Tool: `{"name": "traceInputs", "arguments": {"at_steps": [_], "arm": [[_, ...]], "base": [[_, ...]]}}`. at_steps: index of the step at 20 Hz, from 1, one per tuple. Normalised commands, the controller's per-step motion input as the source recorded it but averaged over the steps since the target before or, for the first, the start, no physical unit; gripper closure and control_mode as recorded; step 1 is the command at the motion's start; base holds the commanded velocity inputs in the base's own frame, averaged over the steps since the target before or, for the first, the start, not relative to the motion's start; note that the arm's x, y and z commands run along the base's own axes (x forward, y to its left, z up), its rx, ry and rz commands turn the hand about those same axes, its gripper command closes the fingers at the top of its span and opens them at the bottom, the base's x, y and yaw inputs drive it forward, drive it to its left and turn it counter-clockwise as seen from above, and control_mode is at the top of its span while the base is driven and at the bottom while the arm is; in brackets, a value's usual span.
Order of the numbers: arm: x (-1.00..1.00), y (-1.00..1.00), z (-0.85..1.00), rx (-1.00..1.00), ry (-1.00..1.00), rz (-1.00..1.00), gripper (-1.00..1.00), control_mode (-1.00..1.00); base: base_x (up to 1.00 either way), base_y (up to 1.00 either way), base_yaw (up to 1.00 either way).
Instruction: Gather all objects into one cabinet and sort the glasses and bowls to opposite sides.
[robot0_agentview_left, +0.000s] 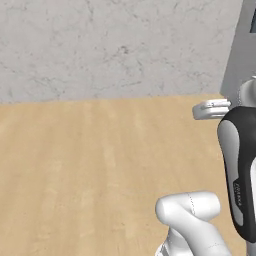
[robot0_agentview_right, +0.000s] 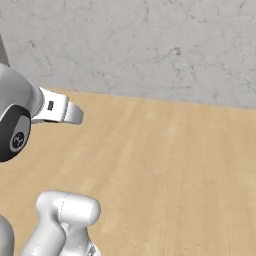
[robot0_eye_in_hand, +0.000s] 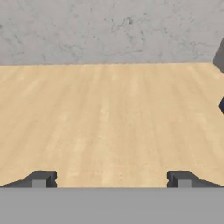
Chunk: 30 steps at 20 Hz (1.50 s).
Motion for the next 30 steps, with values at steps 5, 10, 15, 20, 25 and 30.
{"name": "traceInputs", "arguments": {"at_steps": [5, 10, 15, 20, 25, 30], "arm": [[0.0, 0.0, 0.0, 0.0, 0.0, 0.0, -1.0, 1.0], [0.0, 0.0, 0.0, 0.0, 0.0, 0.0, -1.0, 1.0], [0.0, 0.0, 0.0, 0.0, 0.0, 0.0, -1.0, 1.0], [0.0, 0.0, 0.0, 0.0, 0.0, 0.0, -1.0, 1.0], [0.0, 0.0, 0.0, 0.0, 0.0, 0.0, -1.0, 1.0], [0.0, 0.0, 0.0, 0.0, 0.0, 0.0, -1.0, 1.0]], "base": [[0.0, -0.33, -0.77], [0.0, -0.3, -0.77], [0.0, -0.13, -0.66], [0.0, -0.21, -0.6], [-0.02, -0.28, -0.57], [0.0, -0.05, -0.27]]}}
